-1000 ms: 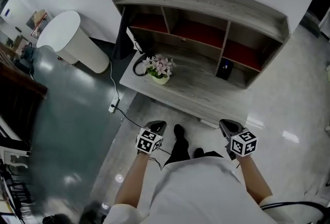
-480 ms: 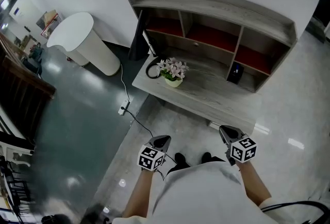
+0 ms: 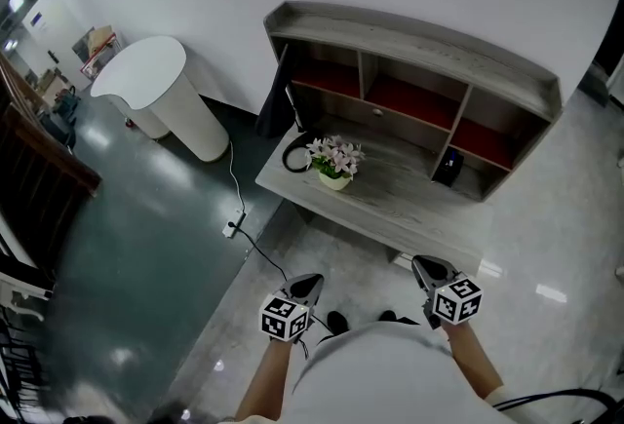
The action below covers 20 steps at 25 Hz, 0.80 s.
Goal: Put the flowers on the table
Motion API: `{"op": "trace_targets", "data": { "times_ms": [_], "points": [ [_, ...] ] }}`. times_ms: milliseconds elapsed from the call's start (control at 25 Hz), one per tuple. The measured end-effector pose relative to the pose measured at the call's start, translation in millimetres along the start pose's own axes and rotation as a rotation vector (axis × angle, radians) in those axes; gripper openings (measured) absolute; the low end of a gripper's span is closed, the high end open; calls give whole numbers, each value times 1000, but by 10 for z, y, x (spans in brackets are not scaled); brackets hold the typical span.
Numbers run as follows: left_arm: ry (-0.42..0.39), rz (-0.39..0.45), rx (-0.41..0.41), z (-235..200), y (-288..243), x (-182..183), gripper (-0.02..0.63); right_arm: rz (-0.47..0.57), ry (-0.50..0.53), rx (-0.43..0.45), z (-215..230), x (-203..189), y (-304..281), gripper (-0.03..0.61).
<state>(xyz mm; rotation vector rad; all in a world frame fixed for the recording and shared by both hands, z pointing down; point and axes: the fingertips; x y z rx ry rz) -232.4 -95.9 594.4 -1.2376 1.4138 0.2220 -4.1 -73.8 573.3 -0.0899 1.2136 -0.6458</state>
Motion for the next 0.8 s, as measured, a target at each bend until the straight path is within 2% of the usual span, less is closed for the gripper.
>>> {"op": "trace_targets", "data": {
  "times_ms": [160, 800],
  "points": [
    [12, 26, -14, -47, 27, 91, 9, 0, -3, -17, -16, 2, -21, 18],
    [12, 42, -25, -175, 28, 211, 9, 7, -6, -48, 16, 98, -79, 18]
  ]
}}
Point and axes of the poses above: the fingertips, and each gripper's own axes: y backward along the fingers, z to its right, x out of its top, and after that the axes turned 3 degrees about -x, right-handed
